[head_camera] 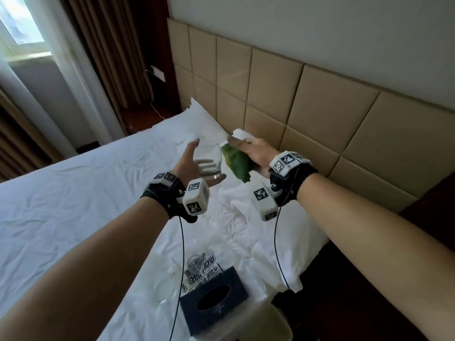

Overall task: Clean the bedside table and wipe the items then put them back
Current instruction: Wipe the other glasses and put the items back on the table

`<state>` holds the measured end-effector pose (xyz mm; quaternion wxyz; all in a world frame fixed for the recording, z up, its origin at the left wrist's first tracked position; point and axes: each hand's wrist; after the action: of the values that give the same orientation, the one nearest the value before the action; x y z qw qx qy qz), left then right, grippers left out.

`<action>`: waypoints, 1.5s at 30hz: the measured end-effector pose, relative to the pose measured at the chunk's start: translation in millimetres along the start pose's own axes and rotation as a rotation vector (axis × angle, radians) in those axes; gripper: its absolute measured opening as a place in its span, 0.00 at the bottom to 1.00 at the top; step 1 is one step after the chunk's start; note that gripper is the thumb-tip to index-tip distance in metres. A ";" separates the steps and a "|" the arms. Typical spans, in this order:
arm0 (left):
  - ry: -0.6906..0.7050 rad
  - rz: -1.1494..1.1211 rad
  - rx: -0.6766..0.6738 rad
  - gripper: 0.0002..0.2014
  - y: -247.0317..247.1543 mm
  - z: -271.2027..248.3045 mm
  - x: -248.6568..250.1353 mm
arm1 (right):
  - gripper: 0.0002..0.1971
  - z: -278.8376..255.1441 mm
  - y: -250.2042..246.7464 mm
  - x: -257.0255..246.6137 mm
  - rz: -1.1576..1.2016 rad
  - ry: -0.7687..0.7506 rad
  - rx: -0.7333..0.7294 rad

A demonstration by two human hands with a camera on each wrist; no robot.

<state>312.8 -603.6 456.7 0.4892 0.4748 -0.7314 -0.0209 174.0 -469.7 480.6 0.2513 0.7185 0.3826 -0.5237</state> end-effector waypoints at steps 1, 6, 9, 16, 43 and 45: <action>0.005 -0.001 -0.007 0.38 5.6 -4.9 6.0 | 0.37 -6.3 1.3 -7.4 0.055 -0.013 -0.018; -0.018 0.009 -0.090 0.39 20.5 -31.8 28.6 | 0.18 -24.9 19.5 -32.4 0.134 -0.190 0.207; -0.008 0.031 -0.123 0.34 24.5 -52.1 39.9 | 0.17 -40.2 31.8 -41.7 -0.022 -0.361 0.415; -0.006 0.145 -0.230 0.30 26.4 -97.2 57.6 | 0.13 -79.9 66.0 -56.1 -0.306 -0.672 0.528; 0.164 0.281 -0.410 0.29 55.3 -147.7 98.4 | 0.14 -163.9 95.8 -87.3 -0.838 -1.000 0.673; 0.164 0.317 -0.441 0.31 64.6 -151.3 102.0 | 0.14 -170.1 92.0 -89.6 -0.825 -0.972 0.666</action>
<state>373.2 -575.5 638.4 0.6351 0.2369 -0.7323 -0.0644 329.9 -419.2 616.9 -0.0579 0.2395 0.2878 -0.9254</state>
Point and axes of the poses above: each hand's wrist, its own z-axis towards the middle knuckle, its own y-axis out of the palm, x = y × z, and after that the axes turned 5 degrees about y, right-handed
